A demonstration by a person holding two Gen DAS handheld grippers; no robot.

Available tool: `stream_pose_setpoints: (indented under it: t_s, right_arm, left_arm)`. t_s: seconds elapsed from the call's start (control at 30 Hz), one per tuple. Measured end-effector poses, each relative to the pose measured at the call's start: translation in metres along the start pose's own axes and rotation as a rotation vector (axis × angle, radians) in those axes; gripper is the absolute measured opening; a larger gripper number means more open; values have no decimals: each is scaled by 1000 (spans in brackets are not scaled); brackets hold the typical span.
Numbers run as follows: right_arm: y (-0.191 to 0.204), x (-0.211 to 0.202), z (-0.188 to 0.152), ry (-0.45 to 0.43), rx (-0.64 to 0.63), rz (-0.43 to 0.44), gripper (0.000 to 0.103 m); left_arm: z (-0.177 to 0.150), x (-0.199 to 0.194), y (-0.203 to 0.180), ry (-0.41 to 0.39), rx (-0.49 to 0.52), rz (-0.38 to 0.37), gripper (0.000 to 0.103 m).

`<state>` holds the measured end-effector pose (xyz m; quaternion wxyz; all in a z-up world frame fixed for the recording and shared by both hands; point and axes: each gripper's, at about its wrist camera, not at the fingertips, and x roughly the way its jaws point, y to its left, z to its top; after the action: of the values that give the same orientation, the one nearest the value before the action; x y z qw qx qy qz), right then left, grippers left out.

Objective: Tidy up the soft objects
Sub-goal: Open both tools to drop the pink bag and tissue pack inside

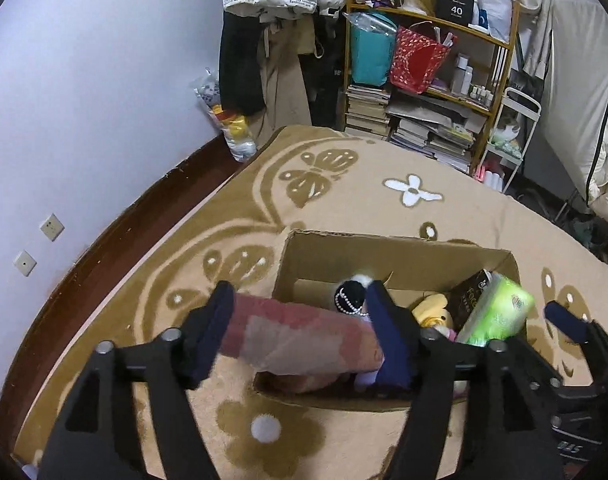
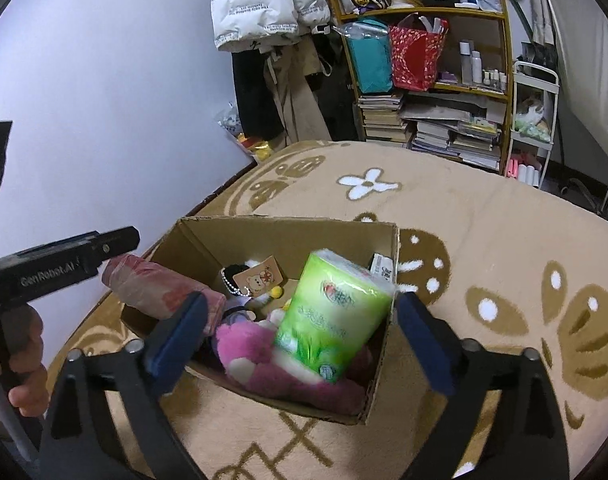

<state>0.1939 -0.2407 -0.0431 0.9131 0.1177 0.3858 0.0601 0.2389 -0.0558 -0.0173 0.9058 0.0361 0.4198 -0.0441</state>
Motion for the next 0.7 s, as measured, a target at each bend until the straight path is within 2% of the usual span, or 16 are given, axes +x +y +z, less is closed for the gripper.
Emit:
stream_pose_setpoints:
  t_s: [0.07,0.17,0.43,0.7]
  right_arm:
    - [0,-3,0,-7,0,6,103]
    - [1,-11,1,-23,2,6,103]
    - [5,-37,5,-54,12,-4,103]
    - [20,-79,7,-118,-2,-13,103]
  left_arm:
    - [-1,-5,1,-13,2,15,89]
    - [-1,-14,3,-36,2,40,96]
    - [-7,-42,16,-36,-12,43,97]
    - [-25,-93,25,-102,24,68,101]
